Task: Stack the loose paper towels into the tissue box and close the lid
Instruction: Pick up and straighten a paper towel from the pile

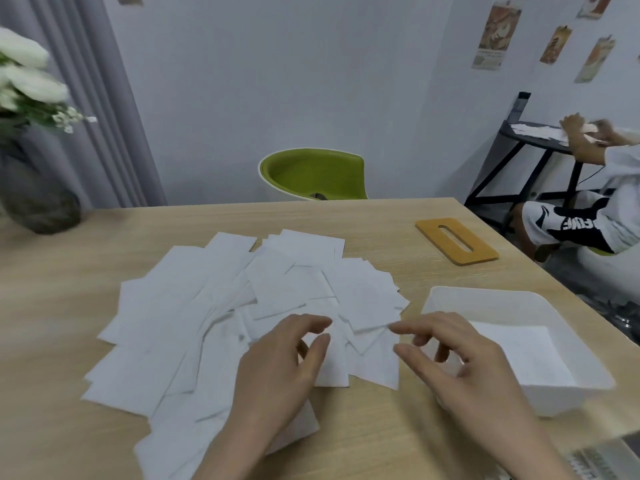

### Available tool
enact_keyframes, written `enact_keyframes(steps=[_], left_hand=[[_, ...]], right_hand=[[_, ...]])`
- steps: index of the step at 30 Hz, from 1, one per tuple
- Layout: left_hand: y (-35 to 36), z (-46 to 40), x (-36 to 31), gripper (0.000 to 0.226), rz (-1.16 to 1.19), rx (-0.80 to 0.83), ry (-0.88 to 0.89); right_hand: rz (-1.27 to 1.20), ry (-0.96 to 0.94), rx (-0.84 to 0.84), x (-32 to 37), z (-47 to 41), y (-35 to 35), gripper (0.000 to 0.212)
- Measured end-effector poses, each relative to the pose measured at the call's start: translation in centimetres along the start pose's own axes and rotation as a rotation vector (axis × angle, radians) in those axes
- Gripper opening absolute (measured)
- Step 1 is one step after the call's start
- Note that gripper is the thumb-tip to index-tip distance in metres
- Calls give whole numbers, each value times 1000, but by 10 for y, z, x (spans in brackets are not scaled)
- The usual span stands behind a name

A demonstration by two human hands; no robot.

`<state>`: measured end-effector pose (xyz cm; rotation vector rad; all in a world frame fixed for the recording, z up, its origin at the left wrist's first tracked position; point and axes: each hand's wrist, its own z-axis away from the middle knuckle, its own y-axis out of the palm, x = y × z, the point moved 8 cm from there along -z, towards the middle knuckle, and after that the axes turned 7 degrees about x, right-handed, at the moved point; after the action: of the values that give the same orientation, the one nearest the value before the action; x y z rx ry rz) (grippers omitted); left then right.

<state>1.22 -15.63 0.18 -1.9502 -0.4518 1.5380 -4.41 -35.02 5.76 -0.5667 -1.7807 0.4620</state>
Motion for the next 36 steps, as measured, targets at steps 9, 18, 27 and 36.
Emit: enact_keyframes(steps=[9,18,27,36], left_hand=[[-62,30,78,35,-174,-197,-67],[-53,29,122,34,-196,-202,-139],[-54,30,125,31,-121,-223,-91],[-60,30,124,60,3,-256,-134]], right_hand=[[34,1,165,-18,-38,103,22],[339,-121,191,-15,-94,175,39],[447,-215,83,-15,-116,179,13],[376,-472,-114,35,-50,174,3]])
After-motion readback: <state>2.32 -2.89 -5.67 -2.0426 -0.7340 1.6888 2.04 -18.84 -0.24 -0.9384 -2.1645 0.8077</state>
